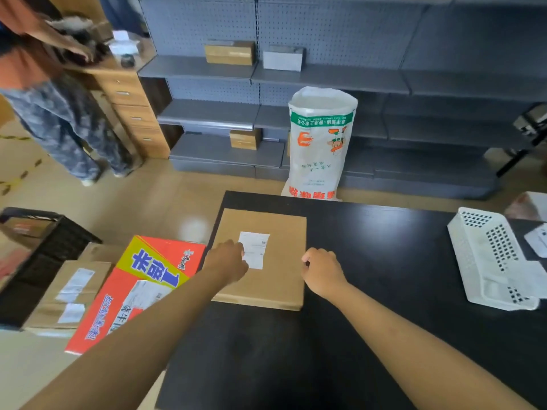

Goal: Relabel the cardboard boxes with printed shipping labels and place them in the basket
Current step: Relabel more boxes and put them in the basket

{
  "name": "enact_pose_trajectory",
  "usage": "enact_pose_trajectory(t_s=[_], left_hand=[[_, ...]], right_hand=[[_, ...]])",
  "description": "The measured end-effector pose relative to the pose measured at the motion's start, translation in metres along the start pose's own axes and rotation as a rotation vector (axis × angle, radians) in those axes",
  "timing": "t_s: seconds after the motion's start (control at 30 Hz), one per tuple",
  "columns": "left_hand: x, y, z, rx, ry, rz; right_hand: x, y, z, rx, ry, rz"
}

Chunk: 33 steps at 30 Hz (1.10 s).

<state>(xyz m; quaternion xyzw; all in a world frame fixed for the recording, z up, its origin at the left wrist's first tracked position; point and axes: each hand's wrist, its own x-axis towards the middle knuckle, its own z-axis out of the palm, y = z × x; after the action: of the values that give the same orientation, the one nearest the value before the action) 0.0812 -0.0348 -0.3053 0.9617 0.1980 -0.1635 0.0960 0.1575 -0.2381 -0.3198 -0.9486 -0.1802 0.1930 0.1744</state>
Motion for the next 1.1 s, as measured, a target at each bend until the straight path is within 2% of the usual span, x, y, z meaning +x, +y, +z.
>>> enact_pose_trajectory(t_s=[0.1, 0.3, 0.43, 0.5, 0.77, 1.1], left_hand=[[0.011, -0.021, 0.008, -0.013, 0.001, -0.055], [0.032, -0.048, 0.017, -0.229, 0.012, -0.187], [0.045, -0.056, 0.028, -0.574, -0.041, -0.284], [0.048, -0.058, 0.032, -0.664, -0.054, -0.323], [0.053, -0.045, 0.034, -0.518, -0.127, -0.292], [0.035, 0.071, 0.038, -0.54, -0.205, -0.181]], right_hand=[[0.008, -0.005, 0.014, 0.139, -0.028, 0.124], [0.03, -0.013, 0.037, 0.328, 0.008, 0.333], [0.038, -0.015, 0.052, 0.386, 0.025, 0.458], [0.039, -0.014, 0.057, 0.421, -0.013, 0.475], [0.032, 0.0, 0.048, 0.434, -0.031, 0.512], [-0.009, 0.101, -0.006, 0.362, 0.003, 0.613]])
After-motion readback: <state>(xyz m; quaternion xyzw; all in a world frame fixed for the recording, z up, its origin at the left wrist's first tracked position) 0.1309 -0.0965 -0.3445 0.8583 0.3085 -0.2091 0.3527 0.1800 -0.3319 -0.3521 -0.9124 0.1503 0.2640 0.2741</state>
